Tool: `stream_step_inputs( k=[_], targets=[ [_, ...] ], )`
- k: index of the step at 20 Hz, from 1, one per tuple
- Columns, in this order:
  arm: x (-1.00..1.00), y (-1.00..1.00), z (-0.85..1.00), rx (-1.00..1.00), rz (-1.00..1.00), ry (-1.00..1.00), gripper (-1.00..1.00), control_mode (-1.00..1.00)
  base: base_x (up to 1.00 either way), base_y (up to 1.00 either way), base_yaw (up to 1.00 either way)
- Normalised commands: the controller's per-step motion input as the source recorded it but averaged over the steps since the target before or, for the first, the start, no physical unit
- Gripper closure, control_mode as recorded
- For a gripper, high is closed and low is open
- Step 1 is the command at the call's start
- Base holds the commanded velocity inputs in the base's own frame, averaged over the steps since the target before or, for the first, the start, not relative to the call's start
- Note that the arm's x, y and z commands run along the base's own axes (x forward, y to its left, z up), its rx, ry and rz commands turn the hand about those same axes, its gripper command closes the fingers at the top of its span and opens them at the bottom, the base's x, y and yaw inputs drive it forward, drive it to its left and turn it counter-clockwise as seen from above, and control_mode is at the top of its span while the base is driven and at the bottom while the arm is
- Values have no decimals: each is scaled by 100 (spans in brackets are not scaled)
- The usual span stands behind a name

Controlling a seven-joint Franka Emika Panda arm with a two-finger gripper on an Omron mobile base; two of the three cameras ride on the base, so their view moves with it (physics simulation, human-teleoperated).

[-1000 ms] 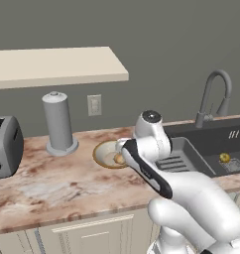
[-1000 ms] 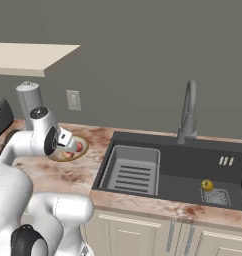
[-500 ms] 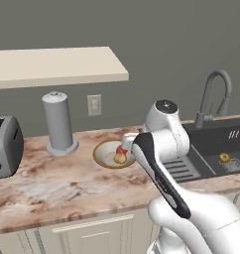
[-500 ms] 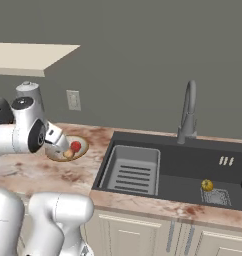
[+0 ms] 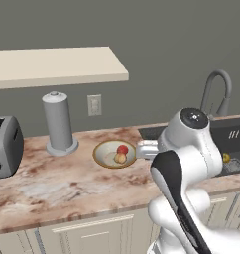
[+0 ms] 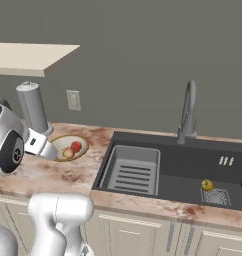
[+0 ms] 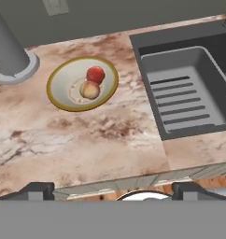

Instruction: Pick the peachs from the cabinet and place them in one bowl. Pick the squash from the sink and place it in the other bowl.

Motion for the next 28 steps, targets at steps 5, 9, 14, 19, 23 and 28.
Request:
stream_step_inputs(
  k=[5, 9, 14, 19, 23, 28],
  targets=[
    [-77, -40, 67, 2, 0, 0, -100, -100, 0, 0, 0],
    [-34, -31, 20, 0, 0, 3, -100, -100, 0, 0, 0],
    [-2, -2, 0, 0, -1, 0, -100, -100, 0, 0, 0],
    [0, 0, 0, 0, 0, 0, -100, -100, 0, 0, 0],
    [0, 0, 0, 0, 0, 0, -100, -100, 0, 0, 0],
    [0, 0, 0, 0, 0, 0, -100, 100, 0, 0, 0]
  ],
)
